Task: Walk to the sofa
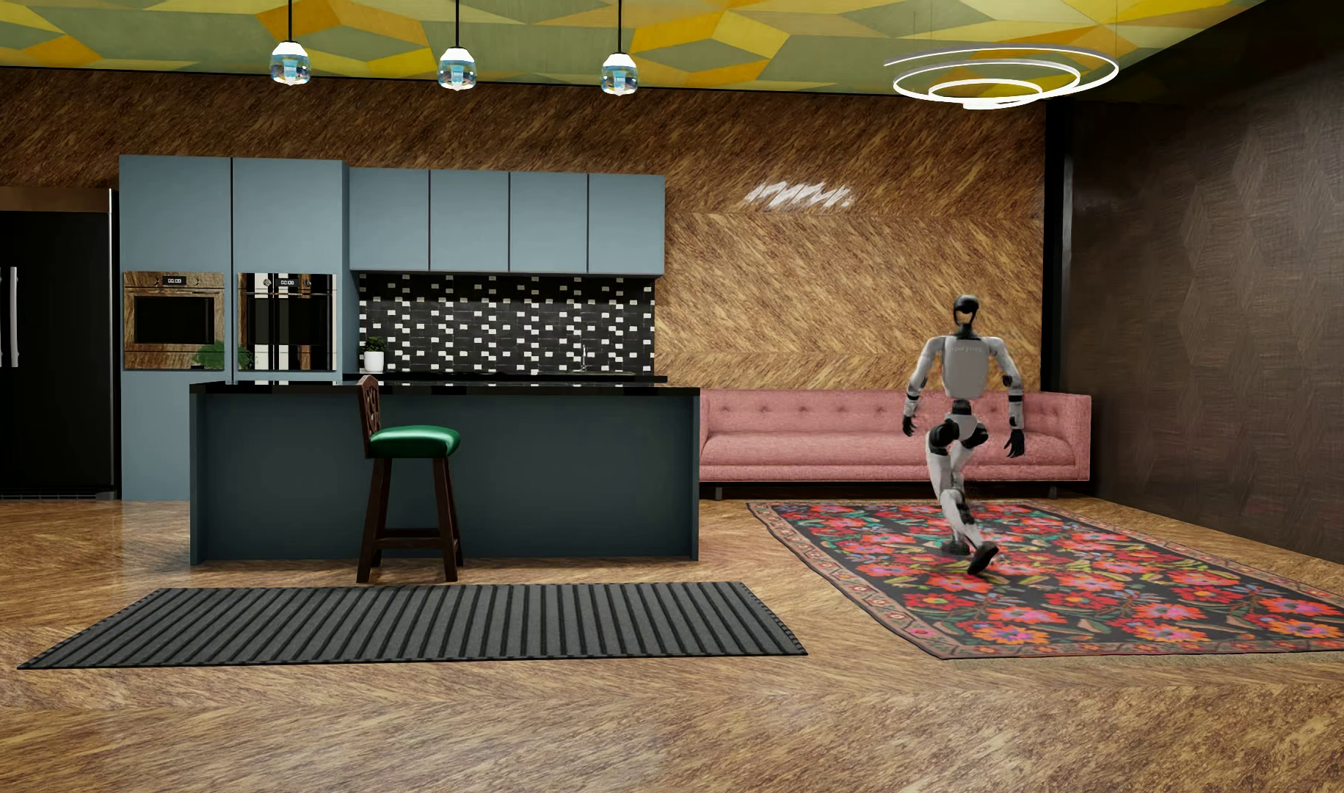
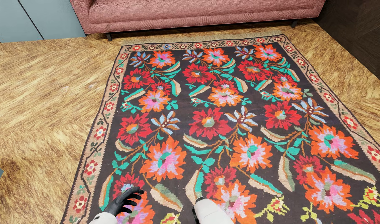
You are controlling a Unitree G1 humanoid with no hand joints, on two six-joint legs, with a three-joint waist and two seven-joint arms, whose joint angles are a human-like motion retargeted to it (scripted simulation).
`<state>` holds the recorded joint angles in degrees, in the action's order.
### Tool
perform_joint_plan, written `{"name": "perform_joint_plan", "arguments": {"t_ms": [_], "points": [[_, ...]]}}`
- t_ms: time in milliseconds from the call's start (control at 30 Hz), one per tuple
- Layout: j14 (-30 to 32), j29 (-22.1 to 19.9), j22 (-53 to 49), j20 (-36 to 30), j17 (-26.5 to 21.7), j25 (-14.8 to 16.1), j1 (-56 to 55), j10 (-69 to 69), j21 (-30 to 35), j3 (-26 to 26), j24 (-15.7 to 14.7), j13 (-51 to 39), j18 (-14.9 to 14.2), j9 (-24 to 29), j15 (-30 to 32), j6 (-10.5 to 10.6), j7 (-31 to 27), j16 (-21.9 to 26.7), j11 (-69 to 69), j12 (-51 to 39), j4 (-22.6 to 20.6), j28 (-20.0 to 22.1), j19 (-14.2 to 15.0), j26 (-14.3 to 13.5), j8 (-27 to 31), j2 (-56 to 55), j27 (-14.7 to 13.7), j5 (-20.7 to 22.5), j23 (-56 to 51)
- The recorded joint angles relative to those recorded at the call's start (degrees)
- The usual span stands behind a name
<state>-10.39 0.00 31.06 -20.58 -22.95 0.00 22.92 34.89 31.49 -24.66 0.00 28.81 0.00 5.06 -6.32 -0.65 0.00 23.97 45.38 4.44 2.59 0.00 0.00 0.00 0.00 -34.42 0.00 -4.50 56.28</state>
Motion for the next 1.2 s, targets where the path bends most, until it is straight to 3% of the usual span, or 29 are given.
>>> {"name": "perform_joint_plan", "arguments": {"t_ms": [33,67,100,167,200,233,300,333,367,400,433,467,500,533,567,600,633,667,733,800,867,900,933,967,1000,1067,1133,1167,1200], "points": [[9.2,0.0,2.2,-0.4,0.5,0.0,-3.4,10.9,0.2,1.7,0.0,-2.0,0.0,0.5,-2.8,0.3,0.0,-0.6,3.8,1.6,1.2,0.0,0.0,0.0,0.0,2.9,0.0,1.5,1.8],[15.8,0.0,4.5,-3.5,1.5,0.0,-10.8,26.2,-1.3,3.8,0.0,-2.5,0.0,0.1,-6.3,-0.4,0.0,-0.3,4.8,2.3,-0.5,0.0,0.0,0.0,0.0,5.9,0.0,2.5,0.3],[15.2,0.0,7.6,-7.1,2.0,0.0,-17.0,38.3,-2.2,8.2,0.0,-3.4,0.0,0.9,-7.2,0.1,0.0,-0.6,2.7,2.6,-0.3,0.0,0.0,0.0,0.0,11.3,0.0,4.8,-2.3],[14.0,0.0,11.8,-10.8,3.2,0.0,-29.0,46.5,-5.2,17.4,0.0,-6.7,0.0,1.3,-6.8,-2.6,0.0,-1.1,-3.6,6.8,-3.8,0.0,0.0,0.0,0.0,21.5,0.0,5.9,-9.0],[15.6,0.0,12.5,-9.9,3.6,0.0,-33.9,42.6,-5.7,21.0,0.0,-8.2,0.0,1.6,-6.8,-4.2,0.0,-1.0,-7.4,10.7,-5.4,0.0,0.0,0.0,0.0,27.7,0.0,5.9,-13.2],[19.8,0.0,22.1,-15.3,3.3,0.0,-37.8,33.3,-8.1,23.5,0.0,-9.9,0.0,1.9,-7.1,-4.2,0.0,-3.1,-10.6,10.7,-6.4,0.0,0.0,0.0,0.0,33.2,0.0,5.6,-17.0],[27.5,0.0,23.3,-21.1,3.2,0.0,-43.7,8.8,-10.5,28.2,0.0,-13.1,0.0,1.5,-8.7,-5.1,0.0,-1.8,-15.7,16.1,-7.1,0.0,0.0,0.0,0.0,42.9,0.0,4.3,-25.2],[19.4,0.0,24.7,-22.5,2.5,0.0,-44.9,-2.5,-12.2,30.0,0.0,-15.3,0.0,1.2,-10.7,-4.4,0.0,-2.1,-16.8,18.0,-6.4,0.0,0.0,0.0,0.0,46.8,0.0,3.9,-28.4],[2.0,0.0,25.2,-24.6,1.8,0.0,-46.4,-8.7,-12.9,32.0,0.0,-17.1,0.0,0.6,-12.9,-3.9,0.0,-2.0,-16.9,19.8,-5.6,0.0,0.0,0.0,0.0,49.4,0.0,3.4,-30.7],[-9.5,0.0,25.7,-25.4,1.3,0.0,-48.0,-7.2,-14.4,33.7,0.0,-18.3,0.0,0.2,-15.1,-3.6,0.0,-2.2,-16.3,21.3,-4.8,0.0,0.0,0.0,0.0,51.3,0.0,2.3,-32.0],[-9.8,0.0,26.4,-26.7,1.3,0.0,-49.4,-7.6,-15.5,35.7,0.0,-18.9,0.0,0.4,-14.9,-3.6,0.0,-2.3,-14.9,22.5,-5.0,0.0,0.0,0.0,0.0,53.2,0.0,1.1,-32.1],[0.5,0.0,27.3,-27.6,1.8,0.0,-50.5,-6.4,-16.7,36.9,0.0,-18.7,0.0,0.7,-12.2,-4.3,0.0,-2.3,-13.4,23.2,-6.0,0.0,0.0,0.0,0.0,55.7,0.0,-0.3,-30.3],[15.5,0.0,28.0,-28.4,2.6,0.0,-52.6,-3.9,-17.3,36.5,0.0,-17.8,0.0,-0.4,-5.0,-5.1,0.0,-2.6,-9.8,23.4,-7.8,0.0,0.0,0.0,0.0,55.5,0.0,-1.3,-28.0],[23.1,0.0,29.0,-29.9,4.0,0.0,-52.9,0.9,-16.5,35.5,0.0,-16.6,0.0,-0.7,6.3,-7.0,0.0,-2.6,-0.7,22.8,-10.5,0.0,0.0,0.0,0.0,53.0,0.0,-4.0,-23.1],[22.9,0.0,28.9,-29.5,5.1,0.0,-49.7,4.1,-14.9,34.1,0.0,-15.3,0.0,0.0,15.9,-7.4,0.0,-2.4,9.1,21.7,-12.2,0.0,0.0,0.0,0.0,50.4,0.0,-4.9,-17.5],[21.5,0.0,27.9,-28.6,4.5,0.0,-46.3,4.5,-11.9,32.7,0.0,-14.6,0.0,0.6,15.2,-6.7,0.0,-3.1,21.3,19.5,-13.7,0.0,0.0,0.0,0.0,43.7,0.0,-4.8,-12.8],[18.6,0.0,25.0,-26.7,5.2,0.0,-40.6,3.0,-8.4,30.1,0.0,-14.9,0.0,1.8,6.1,-6.9,0.0,-2.3,31.1,17.8,-14.9,0.0,0.0,0.0,0.0,37.9,0.0,-5.7,-7.9],[15.5,0.0,22.5,-24.8,5.0,0.0,-35.3,1.6,-6.3,25.6,0.0,-13.7,0.0,1.9,-2.7,-5.5,0.0,-2.4,35.6,15.7,-15.0,0.0,0.0,0.0,0.0,33.0,0.0,-4.8,-4.2],[8.6,0.0,16.2,-20.9,4.5,0.0,-25.3,-2.5,-4.0,18.2,0.0,-9.4,0.0,1.6,-8.6,-3.4,0.0,-1.4,31.2,10.5,-13.6,0.0,0.0,0.0,0.0,24.0,0.0,-3.7,-0.4],[1.2,0.0,9.4,-14.1,3.3,0.0,-16.2,-6.7,-2.8,12.7,0.0,-4.4,0.0,0.9,-6.4,-2.0,0.0,-0.2,12.5,6.0,-11.1,0.0,0.0,0.0,0.0,19.2,0.0,-3.2,0.7],[-6.2,0.0,5.2,-6.3,2.5,0.0,-9.2,-10.2,-2.6,9.7,0.0,-1.4,0.0,-0.5,5.2,-2.6,0.0,0.2,-9.8,1.1,-10.8,0.0,0.0,0.0,0.0,16.1,0.0,-4.4,0.7],[-8.3,0.0,3.3,-3.3,2.3,0.0,-7.6,-10.2,-2.4,8.5,0.0,-0.8,0.0,-1.5,25.0,-2.5,0.0,0.5,-13.4,-1.1,-9.9,0.0,0.0,0.0,0.0,14.7,0.0,-4.7,0.7],[-9.1,0.0,1.2,-0.7,2.4,0.0,-7.2,-9.2,-2.2,6.8,0.0,-0.7,0.0,-2.0,36.8,-2.5,0.0,0.9,-38.8,-2.6,-8.7,0.0,0.0,0.0,0.0,13.3,0.0,-4.9,1.5],[-8.4,0.0,1.0,-0.4,2.9,0.0,-4.7,-8.7,-4.3,7.0,0.0,-0.2,0.0,-2.7,36.8,-2.6,0.0,0.9,-16.8,-3.4,-8.8,0.0,0.0,0.0,0.0,10.6,0.0,-4.7,2.6],[-6.0,0.0,0.0,0.8,3.4,0.0,-3.4,-6.0,-5.2,5.8,0.0,-0.3,0.0,-2.7,21.6,-2.3,0.0,0.8,-12.6,-2.6,-6.9,0.0,0.0,0.0,0.0,10.2,0.0,-3.4,3.3],[6.4,0.0,0.7,2.7,3.7,0.0,-5.3,7.9,-5.8,6.9,0.0,0.2,0.0,-4.2,5.1,-1.3,0.0,-1.2,-5.6,2.1,-3.9,0.0,0.0,0.0,0.0,10.7,0.0,2.0,4.8],[16.6,0.0,8.3,0.8,4.1,0.0,-12.6,31.4,-7.7,8.1,0.0,-1.7,0.0,-1.6,-2.8,-0.4,0.0,-4.4,-1.0,4.8,-1.7,0.0,0.0,0.0,0.0,19.8,0.0,3.0,2.1],[16.6,0.0,14.0,-3.0,4.2,0.0,-17.9,41.6,-8.7,9.8,0.0,-4.2,0.0,-0.7,-4.6,-0.7,0.0,-5.1,-1.3,4.3,-2.3,0.0,0.0,0.0,0.0,22.8,0.0,3.7,2.7],[16.8,0.0,16.8,-13.0,3.8,0.0,-22.6,46.2,-8.0,13.6,0.0,-6.9,0.0,0.2,-4.6,-1.0,0.0,-3.6,-3.4,4.2,-1.7,0.0,0.0,0.0,0.0,25.3,0.0,5.3,-2.1]]}}
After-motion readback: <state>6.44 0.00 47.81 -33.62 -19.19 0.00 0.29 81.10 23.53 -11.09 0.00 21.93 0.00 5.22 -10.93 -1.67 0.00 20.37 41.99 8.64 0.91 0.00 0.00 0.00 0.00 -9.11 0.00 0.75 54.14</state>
